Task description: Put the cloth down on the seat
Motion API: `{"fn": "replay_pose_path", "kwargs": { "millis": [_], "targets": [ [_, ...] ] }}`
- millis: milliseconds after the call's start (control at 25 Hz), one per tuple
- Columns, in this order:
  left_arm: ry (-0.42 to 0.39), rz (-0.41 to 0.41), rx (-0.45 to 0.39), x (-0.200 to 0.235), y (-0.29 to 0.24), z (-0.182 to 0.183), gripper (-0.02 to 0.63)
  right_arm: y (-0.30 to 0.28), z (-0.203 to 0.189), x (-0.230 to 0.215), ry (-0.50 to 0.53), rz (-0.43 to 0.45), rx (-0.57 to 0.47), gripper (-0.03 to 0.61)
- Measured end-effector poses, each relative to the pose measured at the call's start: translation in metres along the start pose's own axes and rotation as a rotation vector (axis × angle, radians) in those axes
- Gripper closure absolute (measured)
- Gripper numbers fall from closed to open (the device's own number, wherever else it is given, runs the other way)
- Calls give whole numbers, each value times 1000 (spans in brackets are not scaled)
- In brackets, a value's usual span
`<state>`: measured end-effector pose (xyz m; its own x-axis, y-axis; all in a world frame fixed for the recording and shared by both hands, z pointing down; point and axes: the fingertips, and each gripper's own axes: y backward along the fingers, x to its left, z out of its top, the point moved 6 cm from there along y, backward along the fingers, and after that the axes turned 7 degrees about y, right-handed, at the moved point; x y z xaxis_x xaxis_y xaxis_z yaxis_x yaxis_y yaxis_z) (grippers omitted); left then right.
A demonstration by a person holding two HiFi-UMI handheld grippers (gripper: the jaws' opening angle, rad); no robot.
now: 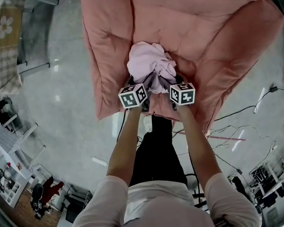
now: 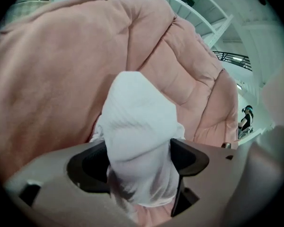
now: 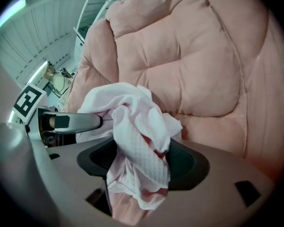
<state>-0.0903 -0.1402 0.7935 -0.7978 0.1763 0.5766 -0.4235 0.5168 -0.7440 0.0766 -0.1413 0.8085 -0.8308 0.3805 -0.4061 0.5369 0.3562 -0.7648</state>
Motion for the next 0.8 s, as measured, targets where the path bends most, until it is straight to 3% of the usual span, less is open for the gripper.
{"fn": "replay_pose_path", "kwargs": {
  "millis": [240, 480, 800],
  "targets": [
    [-18, -6, -29, -22, 41, 4, 232, 44, 19, 16, 106, -44, -19, 265],
    [-103, -6, -75, -47, 86, 9, 232, 93, 46, 43, 192, -65, -95, 265],
    [-157, -41, -234, -87, 174, 39, 233, 180, 90, 91, 222, -146, -289, 272]
  ]
}}
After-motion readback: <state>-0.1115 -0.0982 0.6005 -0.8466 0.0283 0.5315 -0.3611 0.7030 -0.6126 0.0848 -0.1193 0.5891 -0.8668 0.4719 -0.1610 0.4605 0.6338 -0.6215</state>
